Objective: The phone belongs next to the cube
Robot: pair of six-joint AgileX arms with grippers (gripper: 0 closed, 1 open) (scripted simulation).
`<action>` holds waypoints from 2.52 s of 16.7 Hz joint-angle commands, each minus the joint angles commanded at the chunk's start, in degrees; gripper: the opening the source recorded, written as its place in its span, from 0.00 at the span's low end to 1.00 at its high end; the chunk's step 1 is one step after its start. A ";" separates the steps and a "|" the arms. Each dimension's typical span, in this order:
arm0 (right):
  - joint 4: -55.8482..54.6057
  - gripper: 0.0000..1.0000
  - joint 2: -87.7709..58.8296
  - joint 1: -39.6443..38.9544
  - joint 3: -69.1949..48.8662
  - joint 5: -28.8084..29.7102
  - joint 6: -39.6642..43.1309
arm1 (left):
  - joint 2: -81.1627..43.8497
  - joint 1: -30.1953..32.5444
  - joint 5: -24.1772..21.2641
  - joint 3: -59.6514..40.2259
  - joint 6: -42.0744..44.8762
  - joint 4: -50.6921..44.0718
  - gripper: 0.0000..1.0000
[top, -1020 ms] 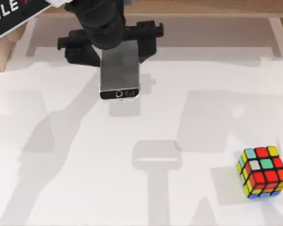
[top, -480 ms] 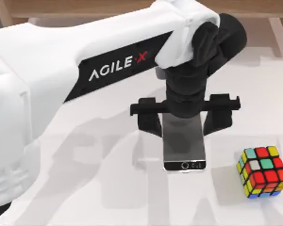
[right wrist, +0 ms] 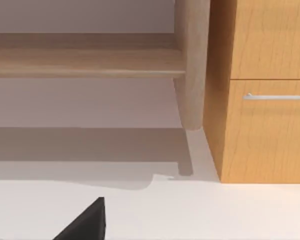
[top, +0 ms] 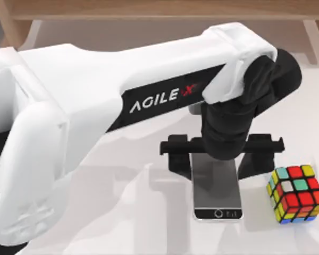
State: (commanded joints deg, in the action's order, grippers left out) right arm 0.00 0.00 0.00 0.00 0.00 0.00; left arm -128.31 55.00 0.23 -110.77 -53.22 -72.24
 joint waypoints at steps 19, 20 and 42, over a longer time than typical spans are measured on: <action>0.00 1.00 0.00 0.00 0.00 0.00 0.00 | 1.08 -0.14 0.32 3.19 -0.19 6.63 0.00; 0.00 1.00 0.00 0.00 0.00 0.00 0.00 | 1.06 -0.13 0.32 3.66 -0.19 7.25 0.00; 0.00 1.00 0.00 0.00 0.00 0.00 0.00 | -2.02 -0.05 -0.02 9.26 0.08 11.28 0.60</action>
State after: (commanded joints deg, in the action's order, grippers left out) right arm 0.00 0.00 0.00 0.00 0.00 0.00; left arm -130.33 54.95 0.21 -101.52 -53.14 -60.96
